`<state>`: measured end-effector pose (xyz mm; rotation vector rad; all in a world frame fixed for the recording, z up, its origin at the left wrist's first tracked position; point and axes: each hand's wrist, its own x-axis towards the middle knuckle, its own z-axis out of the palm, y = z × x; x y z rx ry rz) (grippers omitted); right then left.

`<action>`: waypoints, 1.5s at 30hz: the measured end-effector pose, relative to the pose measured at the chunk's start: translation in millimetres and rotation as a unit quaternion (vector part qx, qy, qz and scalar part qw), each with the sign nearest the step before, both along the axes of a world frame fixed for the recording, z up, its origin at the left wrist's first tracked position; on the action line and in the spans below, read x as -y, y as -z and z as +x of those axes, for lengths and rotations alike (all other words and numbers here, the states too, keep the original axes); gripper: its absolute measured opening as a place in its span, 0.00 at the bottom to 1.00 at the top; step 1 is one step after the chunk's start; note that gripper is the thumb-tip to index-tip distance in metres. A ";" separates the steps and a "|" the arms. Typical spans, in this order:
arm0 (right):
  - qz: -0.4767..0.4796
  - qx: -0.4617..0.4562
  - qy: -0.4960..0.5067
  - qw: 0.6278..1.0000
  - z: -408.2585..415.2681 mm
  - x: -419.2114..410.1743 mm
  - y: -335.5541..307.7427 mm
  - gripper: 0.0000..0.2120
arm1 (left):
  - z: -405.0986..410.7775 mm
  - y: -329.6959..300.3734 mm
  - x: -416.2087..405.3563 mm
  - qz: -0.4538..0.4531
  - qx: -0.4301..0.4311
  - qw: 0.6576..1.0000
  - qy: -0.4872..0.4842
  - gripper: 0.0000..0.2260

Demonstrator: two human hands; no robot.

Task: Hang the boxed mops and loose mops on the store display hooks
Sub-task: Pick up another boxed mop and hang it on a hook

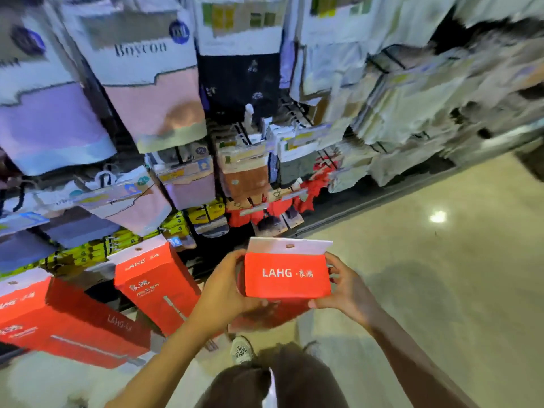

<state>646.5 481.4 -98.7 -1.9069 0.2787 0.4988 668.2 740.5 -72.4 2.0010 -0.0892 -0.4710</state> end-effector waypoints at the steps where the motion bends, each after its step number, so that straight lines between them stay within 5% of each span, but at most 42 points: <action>1: 0.009 0.010 0.024 1.000 -11.2 6.0 -17.4 0.47 | -1.5 -13.8 5.8 -0.013 0.000 1.000 0.014 0.38; 13: 0.058 0.150 0.225 0.961 -122.5 104.1 -135.7 0.46 | -22.8 -132.6 129.7 -0.093 0.033 0.981 0.168 0.38; 28: -0.044 0.234 0.420 0.876 -317.4 297.7 -179.0 0.45 | -127.3 -177.4 401.5 -0.126 0.057 0.921 0.365 0.43; 45: -0.159 0.219 0.715 0.644 -459.6 433.4 -210.9 0.43 | -222.6 -191.0 731.5 -0.154 0.019 0.710 0.686 0.40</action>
